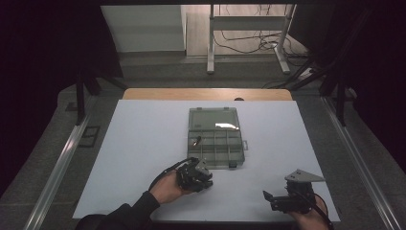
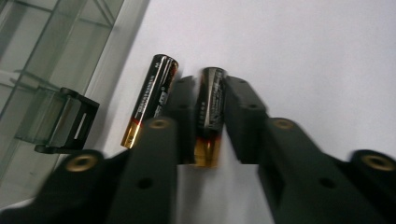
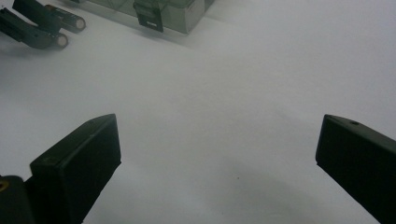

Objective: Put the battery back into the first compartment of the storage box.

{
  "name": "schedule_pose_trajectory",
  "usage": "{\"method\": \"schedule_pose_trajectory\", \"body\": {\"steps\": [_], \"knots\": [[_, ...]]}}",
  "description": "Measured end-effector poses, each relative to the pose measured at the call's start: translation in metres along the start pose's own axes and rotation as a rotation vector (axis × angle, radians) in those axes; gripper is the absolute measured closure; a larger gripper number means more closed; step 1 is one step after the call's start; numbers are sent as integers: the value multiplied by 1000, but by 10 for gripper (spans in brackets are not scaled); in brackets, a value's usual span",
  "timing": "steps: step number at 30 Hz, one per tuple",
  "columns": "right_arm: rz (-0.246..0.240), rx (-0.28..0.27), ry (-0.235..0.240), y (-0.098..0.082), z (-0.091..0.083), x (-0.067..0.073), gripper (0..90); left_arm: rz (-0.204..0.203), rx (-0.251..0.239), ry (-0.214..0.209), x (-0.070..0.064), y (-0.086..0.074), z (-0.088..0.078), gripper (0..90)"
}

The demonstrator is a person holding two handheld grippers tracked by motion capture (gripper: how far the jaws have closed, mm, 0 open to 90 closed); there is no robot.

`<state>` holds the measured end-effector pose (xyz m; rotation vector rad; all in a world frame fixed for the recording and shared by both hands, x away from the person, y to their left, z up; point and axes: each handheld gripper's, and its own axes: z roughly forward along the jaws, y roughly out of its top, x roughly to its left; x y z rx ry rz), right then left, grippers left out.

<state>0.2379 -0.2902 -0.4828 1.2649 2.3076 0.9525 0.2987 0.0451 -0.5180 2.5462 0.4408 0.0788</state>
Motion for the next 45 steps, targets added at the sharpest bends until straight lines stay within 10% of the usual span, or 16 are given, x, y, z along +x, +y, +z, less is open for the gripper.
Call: {"method": "schedule_pose_trajectory", "body": {"steps": [20,45], "knots": [[0,1,-2,0,0,0,1,-56,-53,32,5,5,-18,772],[5,2,-5,0,0,-1,1,-146,-115,95,42,18,-67,772]]}}
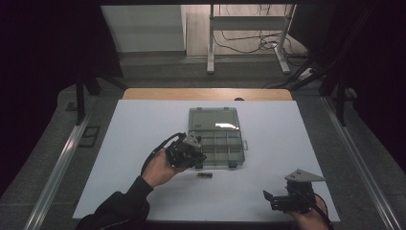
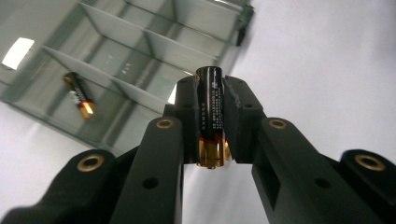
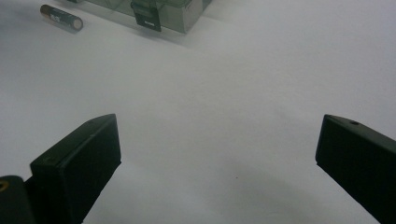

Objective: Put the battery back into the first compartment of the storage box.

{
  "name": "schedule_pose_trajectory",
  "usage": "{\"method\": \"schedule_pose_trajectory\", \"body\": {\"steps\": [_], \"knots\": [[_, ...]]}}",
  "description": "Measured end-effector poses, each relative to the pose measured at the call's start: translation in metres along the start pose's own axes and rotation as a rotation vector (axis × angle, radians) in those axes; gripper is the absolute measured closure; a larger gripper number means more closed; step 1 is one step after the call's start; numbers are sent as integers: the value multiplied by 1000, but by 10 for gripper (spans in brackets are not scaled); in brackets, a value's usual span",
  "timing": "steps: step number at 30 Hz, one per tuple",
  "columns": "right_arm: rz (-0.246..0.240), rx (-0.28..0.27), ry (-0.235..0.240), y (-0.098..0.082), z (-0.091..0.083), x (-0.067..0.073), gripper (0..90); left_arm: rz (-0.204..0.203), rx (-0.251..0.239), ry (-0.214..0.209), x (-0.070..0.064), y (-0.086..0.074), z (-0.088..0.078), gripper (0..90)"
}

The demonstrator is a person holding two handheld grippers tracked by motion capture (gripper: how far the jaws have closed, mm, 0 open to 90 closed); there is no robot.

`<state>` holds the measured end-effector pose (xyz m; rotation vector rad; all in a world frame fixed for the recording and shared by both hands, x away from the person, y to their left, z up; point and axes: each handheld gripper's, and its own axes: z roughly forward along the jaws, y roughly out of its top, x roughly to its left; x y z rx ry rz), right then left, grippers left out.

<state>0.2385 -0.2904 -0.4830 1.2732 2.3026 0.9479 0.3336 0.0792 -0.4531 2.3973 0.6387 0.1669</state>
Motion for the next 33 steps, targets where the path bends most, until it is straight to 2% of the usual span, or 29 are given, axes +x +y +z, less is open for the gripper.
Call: {"method": "schedule_pose_trajectory", "body": {"steps": [6,15,20,27,33], "knots": [[0,2,-1,0,0,0,1,-25,4,18,14,2,-2,772],[2,0,1,0,0,0,1,-74,15,48,37,4,3,772],[1,0,2,0,0,0,1,-118,8,74,50,5,8,772],[2,0,4,0,0,0,1,-159,6,109,66,6,16,772],[1,0,5,0,0,0,1,-186,10,129,73,6,23,772]]}}
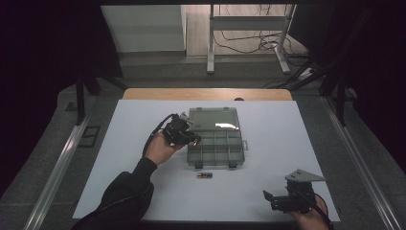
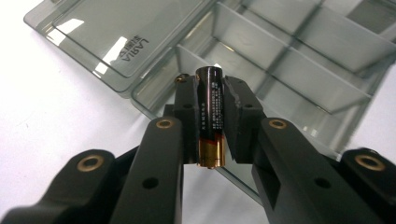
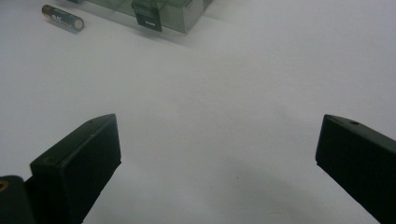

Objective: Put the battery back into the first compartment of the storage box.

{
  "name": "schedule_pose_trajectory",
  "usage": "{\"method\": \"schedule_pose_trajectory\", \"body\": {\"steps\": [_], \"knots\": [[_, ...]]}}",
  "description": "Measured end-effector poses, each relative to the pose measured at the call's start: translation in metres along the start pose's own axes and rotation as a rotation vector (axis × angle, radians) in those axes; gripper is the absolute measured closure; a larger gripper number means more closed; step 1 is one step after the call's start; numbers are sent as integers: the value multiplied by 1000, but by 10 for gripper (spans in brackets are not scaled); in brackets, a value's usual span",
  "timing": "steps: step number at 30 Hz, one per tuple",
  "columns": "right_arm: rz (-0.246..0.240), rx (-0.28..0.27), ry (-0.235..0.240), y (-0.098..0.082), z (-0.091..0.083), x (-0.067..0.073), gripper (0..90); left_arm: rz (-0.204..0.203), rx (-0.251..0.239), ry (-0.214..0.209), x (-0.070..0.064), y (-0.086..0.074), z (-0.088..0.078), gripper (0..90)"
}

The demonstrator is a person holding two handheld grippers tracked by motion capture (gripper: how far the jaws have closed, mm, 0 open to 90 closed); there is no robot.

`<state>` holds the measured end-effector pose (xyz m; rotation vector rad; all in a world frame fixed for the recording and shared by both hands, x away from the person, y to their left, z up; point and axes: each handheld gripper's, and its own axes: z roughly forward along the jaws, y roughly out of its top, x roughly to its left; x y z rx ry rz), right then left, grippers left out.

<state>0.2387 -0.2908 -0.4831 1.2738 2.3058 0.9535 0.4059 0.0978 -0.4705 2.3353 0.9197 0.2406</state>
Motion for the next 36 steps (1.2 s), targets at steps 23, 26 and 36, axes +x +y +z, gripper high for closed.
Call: {"method": "schedule_pose_trajectory", "body": {"steps": [23,26,36], "knots": [[-3,2,5,0,0,0,2,-43,-29,16,6,4,14,457],[-5,4,4,0,0,0,2,-46,-46,11,6,3,12,361],[-4,4,4,0,0,0,4,9,-31,-56,-1,-1,6,54]]}}
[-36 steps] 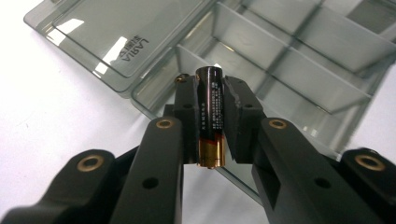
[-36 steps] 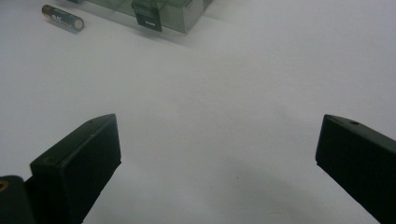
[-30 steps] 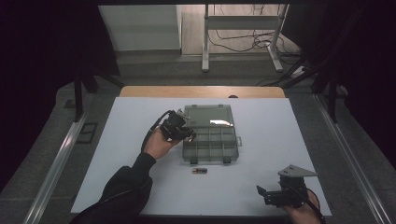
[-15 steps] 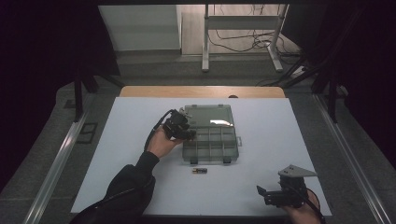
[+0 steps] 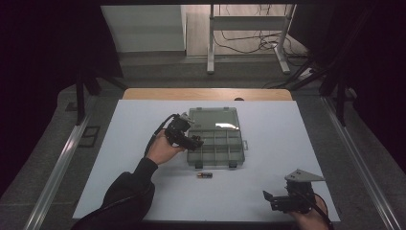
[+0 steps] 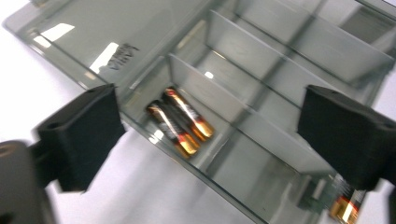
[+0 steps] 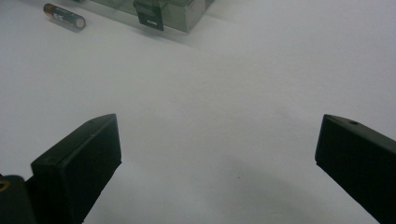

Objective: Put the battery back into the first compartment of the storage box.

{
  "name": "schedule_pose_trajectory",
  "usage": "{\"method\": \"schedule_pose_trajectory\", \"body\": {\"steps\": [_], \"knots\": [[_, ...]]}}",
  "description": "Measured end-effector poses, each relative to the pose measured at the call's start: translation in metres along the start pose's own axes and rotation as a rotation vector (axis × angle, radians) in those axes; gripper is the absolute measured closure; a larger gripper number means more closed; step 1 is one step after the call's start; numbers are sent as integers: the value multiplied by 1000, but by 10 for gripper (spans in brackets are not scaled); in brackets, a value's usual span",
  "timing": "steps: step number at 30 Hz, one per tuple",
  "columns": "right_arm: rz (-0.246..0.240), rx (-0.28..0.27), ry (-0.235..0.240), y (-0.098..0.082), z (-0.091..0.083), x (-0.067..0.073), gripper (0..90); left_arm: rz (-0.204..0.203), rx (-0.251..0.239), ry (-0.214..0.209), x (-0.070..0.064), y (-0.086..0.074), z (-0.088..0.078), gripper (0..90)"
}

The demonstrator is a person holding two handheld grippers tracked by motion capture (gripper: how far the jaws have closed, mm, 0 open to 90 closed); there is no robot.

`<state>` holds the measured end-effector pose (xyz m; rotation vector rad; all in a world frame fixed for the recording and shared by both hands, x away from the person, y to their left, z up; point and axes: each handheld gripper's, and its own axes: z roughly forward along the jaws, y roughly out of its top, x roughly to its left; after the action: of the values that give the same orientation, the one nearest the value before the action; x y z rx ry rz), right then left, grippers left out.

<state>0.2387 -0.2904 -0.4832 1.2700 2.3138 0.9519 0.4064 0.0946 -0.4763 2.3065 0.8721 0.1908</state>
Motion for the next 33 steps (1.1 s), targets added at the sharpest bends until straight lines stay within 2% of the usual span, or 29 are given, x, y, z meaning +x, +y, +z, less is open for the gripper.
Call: {"method": "schedule_pose_trajectory", "body": {"steps": [6,17,27,29,33], "knots": [[-1,1,0,0,0,0,4,60,26,-17,-7,-4,-5,0],[-3,5,-1,0,0,0,4,71,8,-49,-20,-20,-15,1],[-4,7,-1,0,1,1,4,88,0,-52,-32,-33,-18,1],[-5,7,-1,0,1,1,4,104,5,-45,-35,-34,-19,2],[-6,4,-2,0,1,1,4,96,-13,-56,-41,-35,-22,2]]}}
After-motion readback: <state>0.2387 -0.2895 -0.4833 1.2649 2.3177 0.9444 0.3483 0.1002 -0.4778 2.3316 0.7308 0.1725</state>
